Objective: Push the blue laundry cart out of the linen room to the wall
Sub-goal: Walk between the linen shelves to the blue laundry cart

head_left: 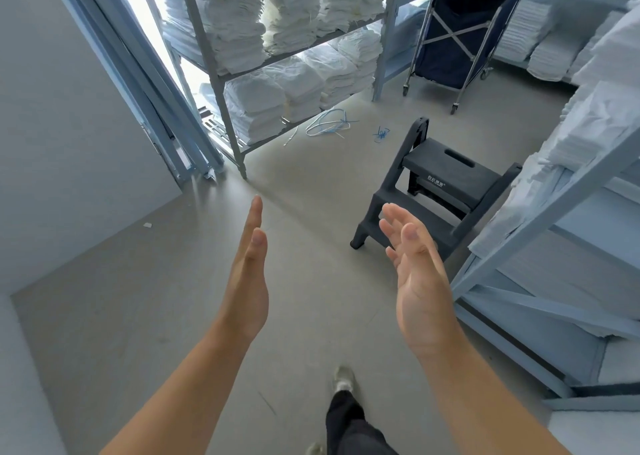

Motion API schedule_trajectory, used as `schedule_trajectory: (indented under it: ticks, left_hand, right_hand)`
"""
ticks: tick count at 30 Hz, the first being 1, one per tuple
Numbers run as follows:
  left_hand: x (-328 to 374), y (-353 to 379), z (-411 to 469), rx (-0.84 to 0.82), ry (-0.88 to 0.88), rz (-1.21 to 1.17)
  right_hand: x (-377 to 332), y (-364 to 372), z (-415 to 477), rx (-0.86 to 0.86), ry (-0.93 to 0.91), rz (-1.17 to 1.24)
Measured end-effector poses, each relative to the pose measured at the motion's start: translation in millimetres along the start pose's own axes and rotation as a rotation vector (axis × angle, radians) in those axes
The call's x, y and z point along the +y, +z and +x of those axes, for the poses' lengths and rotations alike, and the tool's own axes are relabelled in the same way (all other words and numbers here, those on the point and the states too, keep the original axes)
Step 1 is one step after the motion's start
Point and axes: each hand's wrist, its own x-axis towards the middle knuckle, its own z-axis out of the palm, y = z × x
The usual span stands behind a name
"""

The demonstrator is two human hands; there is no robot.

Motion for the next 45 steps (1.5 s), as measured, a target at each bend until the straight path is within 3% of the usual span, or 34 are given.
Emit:
schedule_trajectory:
  ticks: [27, 45]
  left_hand:
    - [-20, 20, 290, 0.041, -0.05, 0.008]
    - [-41, -45, 537, -0.087, -0.095, -0.021]
  right_hand:
    - [2, 13, 299, -0.041, 0.061, 0.002]
    - [13, 107, 514, 0.138, 0.024, 0.02]
